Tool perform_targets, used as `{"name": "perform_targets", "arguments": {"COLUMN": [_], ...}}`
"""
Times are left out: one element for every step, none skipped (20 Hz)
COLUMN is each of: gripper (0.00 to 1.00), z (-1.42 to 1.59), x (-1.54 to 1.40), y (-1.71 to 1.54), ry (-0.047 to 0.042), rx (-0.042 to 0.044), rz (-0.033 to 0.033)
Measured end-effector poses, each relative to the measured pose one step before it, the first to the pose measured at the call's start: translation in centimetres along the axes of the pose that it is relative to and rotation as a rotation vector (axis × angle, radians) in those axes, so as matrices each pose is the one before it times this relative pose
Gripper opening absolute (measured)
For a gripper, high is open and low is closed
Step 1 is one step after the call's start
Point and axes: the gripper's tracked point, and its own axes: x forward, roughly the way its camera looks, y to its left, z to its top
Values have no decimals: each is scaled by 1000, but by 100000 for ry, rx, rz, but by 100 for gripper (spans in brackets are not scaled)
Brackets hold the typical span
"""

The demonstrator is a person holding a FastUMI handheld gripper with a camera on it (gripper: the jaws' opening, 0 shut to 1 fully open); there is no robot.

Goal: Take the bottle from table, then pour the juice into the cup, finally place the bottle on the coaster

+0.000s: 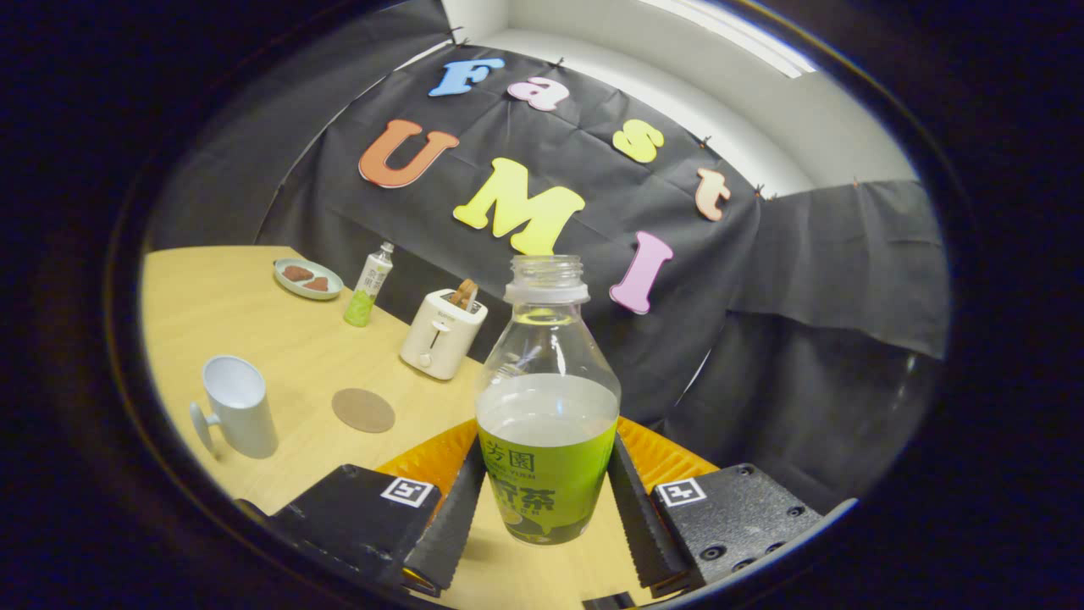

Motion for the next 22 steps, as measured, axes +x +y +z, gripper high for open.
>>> {"name": "perform_targets", "arguments": {"gripper": [81,81,81,81,81,81,81,81,81,81,81,81,81,81,81,81,81,81,81,81,81,81], "z": [344,214,76,34,103,95,135,85,95,206,189,111,121,169,246,335,226,421,445,505,351,344], "x": [86,-1,28,28,-18,-41,-64,9,-106,-78,-99,-93,-72,4,26,95,-121,49,-42,26,11,105], "y": [168,552,584,618,670,732,730,510,319,187,51,-28,66,118,55,-265,-151,-34,93,157,75,-18], "ry": [-1026,-709,-22,-248,-46,-70,-331,133,45,-84,-204,7,443,-23,-516,-137,-255,-597,-507,-583,-461,-544], "rx": [-3933,-4168,-4335,-4381,-4262,-4432,-4304,-4286,-3926,-3911,-3381,-3135,-2979,-3076,-3987,-3696,-2771,-2418,-2007,-2242,-2271,-2324], "rz": [-758,76,322,260,18,228,215,-151,-834,-1104,-1435,-1256,-1093,-843,-934,-1763,-1760,-916,-154,223,95,-201]}}
